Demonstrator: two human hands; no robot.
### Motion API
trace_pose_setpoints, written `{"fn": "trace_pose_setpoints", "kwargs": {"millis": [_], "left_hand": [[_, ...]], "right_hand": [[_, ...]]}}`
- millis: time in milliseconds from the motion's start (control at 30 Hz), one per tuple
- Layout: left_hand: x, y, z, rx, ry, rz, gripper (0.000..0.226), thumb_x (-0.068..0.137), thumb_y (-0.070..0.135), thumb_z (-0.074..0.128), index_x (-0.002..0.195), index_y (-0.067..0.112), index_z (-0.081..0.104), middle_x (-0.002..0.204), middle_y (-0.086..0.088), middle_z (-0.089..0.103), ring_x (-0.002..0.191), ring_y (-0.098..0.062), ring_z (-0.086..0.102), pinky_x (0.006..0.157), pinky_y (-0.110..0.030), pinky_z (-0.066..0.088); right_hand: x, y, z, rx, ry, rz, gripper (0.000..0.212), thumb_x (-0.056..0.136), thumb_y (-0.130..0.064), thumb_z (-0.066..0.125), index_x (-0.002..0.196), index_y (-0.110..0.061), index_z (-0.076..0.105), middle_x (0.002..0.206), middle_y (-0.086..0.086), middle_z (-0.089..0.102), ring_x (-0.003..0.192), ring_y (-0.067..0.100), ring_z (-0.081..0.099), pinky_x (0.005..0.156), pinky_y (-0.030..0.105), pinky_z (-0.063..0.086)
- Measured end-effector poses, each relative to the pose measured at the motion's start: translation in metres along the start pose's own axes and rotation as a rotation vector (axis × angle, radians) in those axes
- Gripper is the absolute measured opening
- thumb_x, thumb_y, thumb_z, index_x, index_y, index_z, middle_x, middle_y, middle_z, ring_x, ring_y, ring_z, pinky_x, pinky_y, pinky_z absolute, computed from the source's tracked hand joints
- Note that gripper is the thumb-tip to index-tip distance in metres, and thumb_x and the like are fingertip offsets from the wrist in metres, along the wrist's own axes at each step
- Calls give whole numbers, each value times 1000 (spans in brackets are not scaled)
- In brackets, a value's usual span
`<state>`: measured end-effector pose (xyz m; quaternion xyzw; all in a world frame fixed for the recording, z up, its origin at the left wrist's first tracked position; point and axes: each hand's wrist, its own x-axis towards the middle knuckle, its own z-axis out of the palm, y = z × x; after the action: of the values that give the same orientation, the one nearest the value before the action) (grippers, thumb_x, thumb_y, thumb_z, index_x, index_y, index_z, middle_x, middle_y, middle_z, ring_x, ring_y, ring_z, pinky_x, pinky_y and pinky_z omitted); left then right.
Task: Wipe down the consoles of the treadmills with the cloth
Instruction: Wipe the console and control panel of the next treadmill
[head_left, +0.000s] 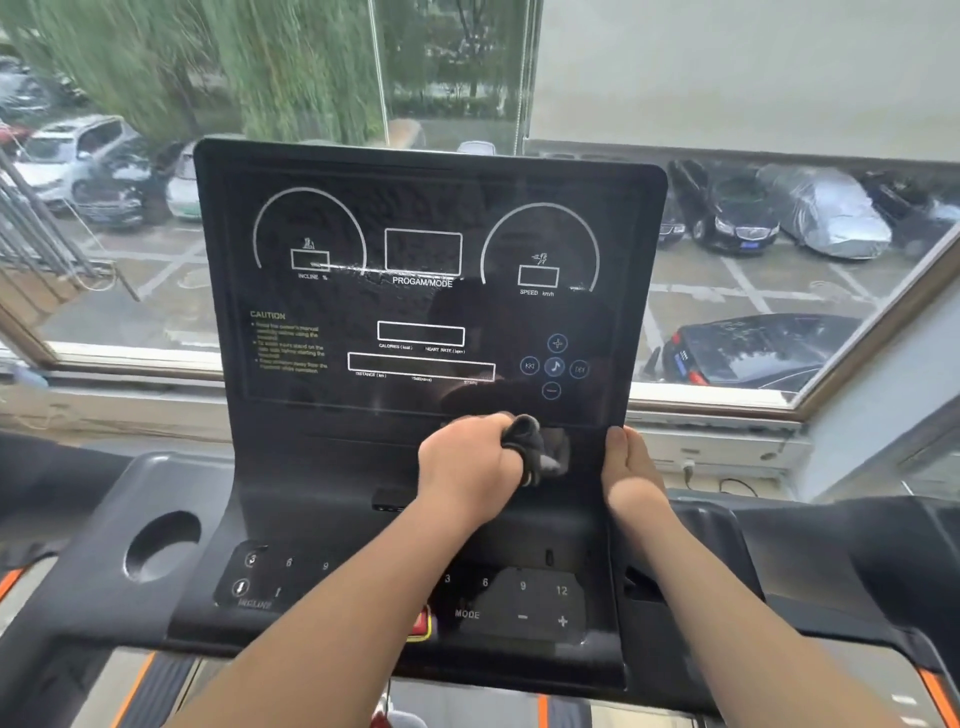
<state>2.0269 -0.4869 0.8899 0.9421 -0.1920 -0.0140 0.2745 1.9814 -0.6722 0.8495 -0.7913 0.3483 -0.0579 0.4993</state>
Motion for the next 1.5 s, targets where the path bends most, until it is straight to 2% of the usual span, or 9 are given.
{"fn": "trace_pose_setpoints", "kwargs": {"millis": [167, 267, 400, 667, 900, 1033, 1200, 1333, 1500], "left_hand": [[3, -42, -33, 86, 30, -52, 24, 72, 37, 36, 79, 25, 55, 86, 4, 71, 91, -27, 64, 66, -33, 39], [3, -73, -50, 89, 49, -90, 31, 71, 35, 37, 85, 25, 63, 80, 6, 69, 86, -26, 63, 64, -33, 40], [-1, -114, -70, 70, 65, -131, 26, 70, 33, 38, 82, 26, 61, 75, 8, 64, 81, -23, 59, 65, -33, 42], [-8, -182, -110, 27, 98, -139, 41, 67, 31, 40, 97, 27, 69, 87, 2, 69, 88, -31, 61, 69, -37, 46], [-29, -234, -143, -279, 255, -385, 21, 67, 28, 51, 80, 29, 68, 77, 6, 68, 82, -29, 58, 69, -35, 40], [-74, -259, -110, -127, 74, -259, 43, 70, 17, 54, 105, 36, 71, 111, 14, 71, 111, -22, 62, 88, -35, 51], [-93, -264, -104, -81, 5, -239, 43, 77, 13, 58, 112, 31, 74, 86, 21, 47, 105, -25, 58, 85, -32, 43], [-96, -263, -103, 72, -163, -127, 36, 77, 24, 51, 108, 27, 69, 95, 6, 61, 99, -25, 57, 87, -37, 47], [-81, -251, -79, 14, 2, -339, 24, 79, 22, 52, 101, 17, 60, 99, -4, 59, 99, -31, 53, 86, -42, 42]], "right_hand": [[-10, -8, 8, 94, 102, 47, 44, 112, -37, 33, 138, -7, 53, 118, 5, 55, 109, 29, 54, 91, 33, 36], [-26, -13, 22, 143, 310, 70, 34, 108, -32, 47, 130, -7, 53, 129, 12, 48, 112, 32, 51, 99, 46, 45], [-62, -30, 56, 102, 419, -192, 30, 102, -19, 53, 132, -14, 52, 123, 1, 43, 113, 23, 51, 97, 40, 46], [-111, -55, 124, 130, 56, -215, 25, 98, -6, 54, 97, -28, 65, 84, 0, 68, 69, 2, 60, 63, 16, 46], [-144, -65, 162, 132, -217, -177, 24, 100, -10, 54, 96, -27, 70, 76, 1, 73, 61, 16, 62, 62, 34, 54], [-158, -60, 182, 171, -252, -92, 24, 100, -6, 53, 97, -20, 71, 72, 3, 73, 61, 9, 63, 62, 24, 51], [-173, -55, 196, 158, -276, -78, 23, 101, -6, 53, 97, -21, 71, 72, 4, 72, 60, 11, 63, 59, 21, 49], [-180, -52, 191, 179, -212, -70, 21, 102, -6, 54, 97, -18, 70, 68, 5, 71, 53, 14, 56, 57, 22, 49], [-187, -49, 172, 260, -169, 18, 21, 101, -2, 52, 101, -12, 71, 70, 10, 66, 47, 12, 50, 46, 20, 49]]}}
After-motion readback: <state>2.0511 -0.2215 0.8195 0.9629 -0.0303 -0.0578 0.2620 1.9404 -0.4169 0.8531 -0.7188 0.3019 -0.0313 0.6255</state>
